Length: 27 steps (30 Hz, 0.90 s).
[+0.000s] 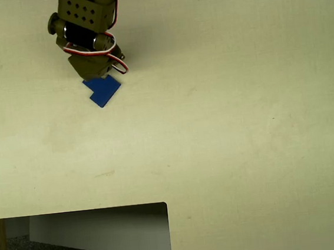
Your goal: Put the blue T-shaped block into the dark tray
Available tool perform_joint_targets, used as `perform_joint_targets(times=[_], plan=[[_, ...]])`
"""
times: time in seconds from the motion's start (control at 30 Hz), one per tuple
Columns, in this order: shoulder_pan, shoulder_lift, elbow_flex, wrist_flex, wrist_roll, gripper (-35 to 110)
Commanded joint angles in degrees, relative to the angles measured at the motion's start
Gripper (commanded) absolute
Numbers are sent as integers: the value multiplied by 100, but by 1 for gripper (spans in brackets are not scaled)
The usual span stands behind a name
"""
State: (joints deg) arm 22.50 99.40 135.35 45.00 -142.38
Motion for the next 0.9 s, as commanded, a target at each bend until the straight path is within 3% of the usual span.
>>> perform_joint_targets(times=[0.0,0.37,0.87], plan=[[9,-79,-237,-176,105,0],[-229,-853,-1134,-237,615,0],[-132,-3226,-4140,-193,1099,0]])
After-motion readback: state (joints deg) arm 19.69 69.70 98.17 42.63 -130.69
